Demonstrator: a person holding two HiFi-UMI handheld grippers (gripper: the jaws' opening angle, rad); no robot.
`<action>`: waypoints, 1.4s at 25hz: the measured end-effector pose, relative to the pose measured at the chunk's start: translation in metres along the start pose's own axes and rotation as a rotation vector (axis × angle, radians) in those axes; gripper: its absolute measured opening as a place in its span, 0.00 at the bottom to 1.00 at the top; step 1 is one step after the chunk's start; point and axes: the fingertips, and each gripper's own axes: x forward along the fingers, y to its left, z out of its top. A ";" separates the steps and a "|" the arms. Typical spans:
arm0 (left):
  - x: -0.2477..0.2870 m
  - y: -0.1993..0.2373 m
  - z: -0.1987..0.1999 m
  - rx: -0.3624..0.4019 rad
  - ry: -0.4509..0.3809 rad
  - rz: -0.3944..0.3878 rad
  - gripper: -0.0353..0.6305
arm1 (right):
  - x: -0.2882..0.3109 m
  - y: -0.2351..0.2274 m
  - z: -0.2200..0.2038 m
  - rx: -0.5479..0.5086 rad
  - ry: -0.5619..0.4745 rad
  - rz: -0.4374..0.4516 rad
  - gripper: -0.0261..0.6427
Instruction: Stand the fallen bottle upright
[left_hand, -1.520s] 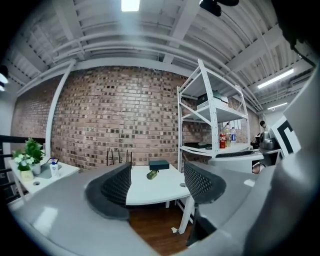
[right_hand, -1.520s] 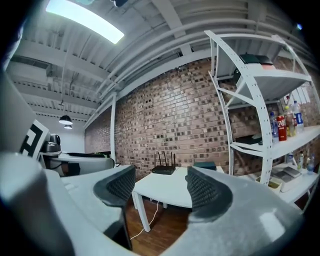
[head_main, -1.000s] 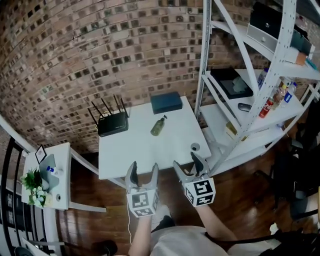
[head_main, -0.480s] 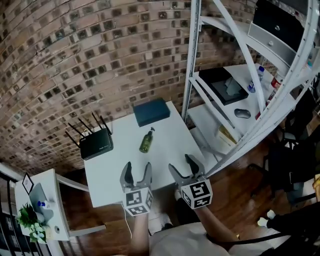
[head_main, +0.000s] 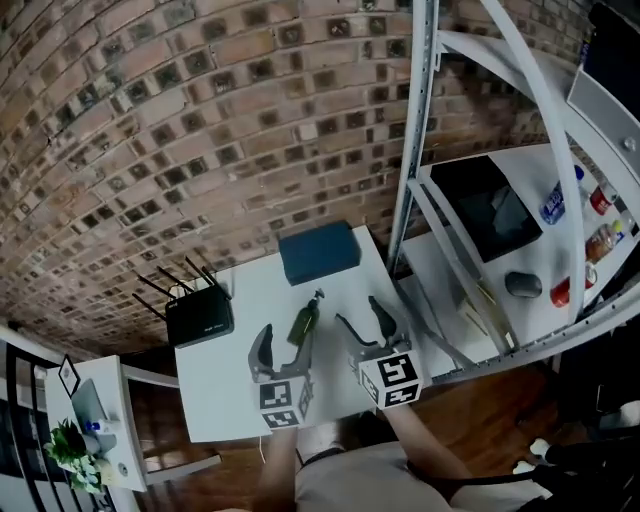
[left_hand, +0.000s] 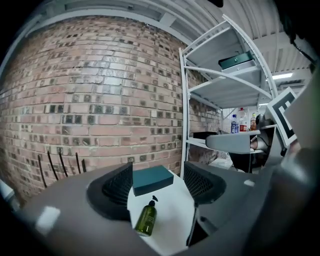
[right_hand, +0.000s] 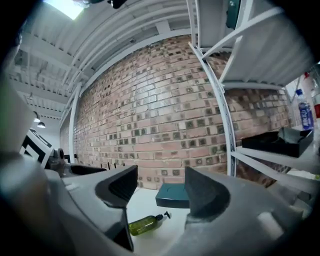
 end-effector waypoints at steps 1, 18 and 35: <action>0.011 -0.001 -0.001 0.003 0.019 0.000 0.56 | 0.010 -0.006 -0.002 0.009 0.003 0.009 0.46; 0.130 0.015 -0.122 0.085 0.488 -0.101 0.57 | 0.080 -0.056 -0.088 0.137 0.229 -0.011 0.46; 0.221 0.015 -0.231 0.046 0.904 -0.337 0.48 | 0.089 -0.097 -0.122 0.176 0.299 -0.146 0.46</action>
